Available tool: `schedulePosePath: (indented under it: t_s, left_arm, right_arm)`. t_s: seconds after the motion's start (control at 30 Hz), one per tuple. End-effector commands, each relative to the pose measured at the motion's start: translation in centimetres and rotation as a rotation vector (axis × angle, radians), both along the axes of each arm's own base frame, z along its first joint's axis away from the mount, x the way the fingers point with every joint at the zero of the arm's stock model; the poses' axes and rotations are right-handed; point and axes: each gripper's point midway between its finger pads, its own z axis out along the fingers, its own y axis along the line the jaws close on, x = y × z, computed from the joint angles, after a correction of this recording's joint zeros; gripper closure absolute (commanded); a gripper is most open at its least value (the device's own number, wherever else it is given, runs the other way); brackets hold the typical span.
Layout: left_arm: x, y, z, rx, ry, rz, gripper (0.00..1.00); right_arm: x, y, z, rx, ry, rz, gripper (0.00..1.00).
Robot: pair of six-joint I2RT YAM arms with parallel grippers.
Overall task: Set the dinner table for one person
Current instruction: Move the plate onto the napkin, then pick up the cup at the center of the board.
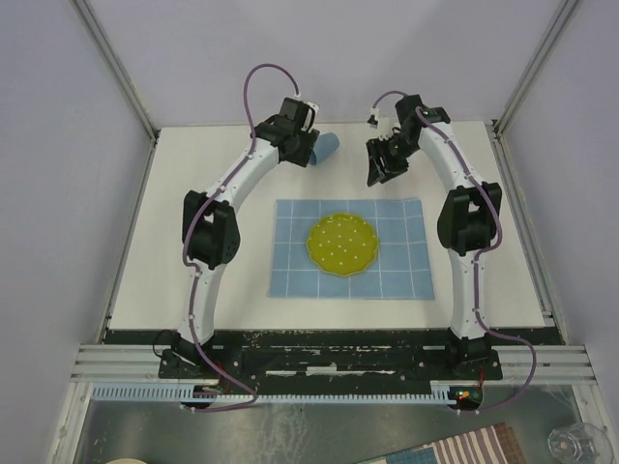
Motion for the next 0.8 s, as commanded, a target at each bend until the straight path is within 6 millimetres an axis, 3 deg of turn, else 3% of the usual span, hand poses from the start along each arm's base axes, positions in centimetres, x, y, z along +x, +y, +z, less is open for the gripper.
schedulePosePath:
  t_s: [0.0,0.13,0.2,0.37,0.57,0.77]
  left_arm:
    - [4.1,-1.5,3.3,0.001,-0.185,-0.033,0.30]
    - [6.0,-1.9,2.3,0.001,-0.269,-0.032,0.31]
    - [6.9,-2.4,-0.3,0.014,-0.283,-0.068,0.31]
    - [8.8,-1.7,-2.9,0.132,-0.310,-0.115,0.31]
    - [11.0,1.2,-3.2,0.254,-0.348,-0.109,0.34]
    - [12.3,2.0,-2.6,0.292,-0.418,-0.125,0.34]
  right_arm:
    - [4.8,1.1,0.9,0.047,-0.118,-0.055,0.43]
    - [7.8,1.0,0.9,0.012,-0.195,-0.090,0.44]
    - [8.8,0.6,1.1,-0.012,-0.246,-0.101,0.44]
    - [10.5,-1.0,2.3,-0.086,-0.377,-0.132,0.36]
    - [11.0,-2.2,2.5,-0.149,-0.419,-0.147,0.33]
    - [10.2,-2.1,1.7,-0.145,-0.387,-0.150,0.33]
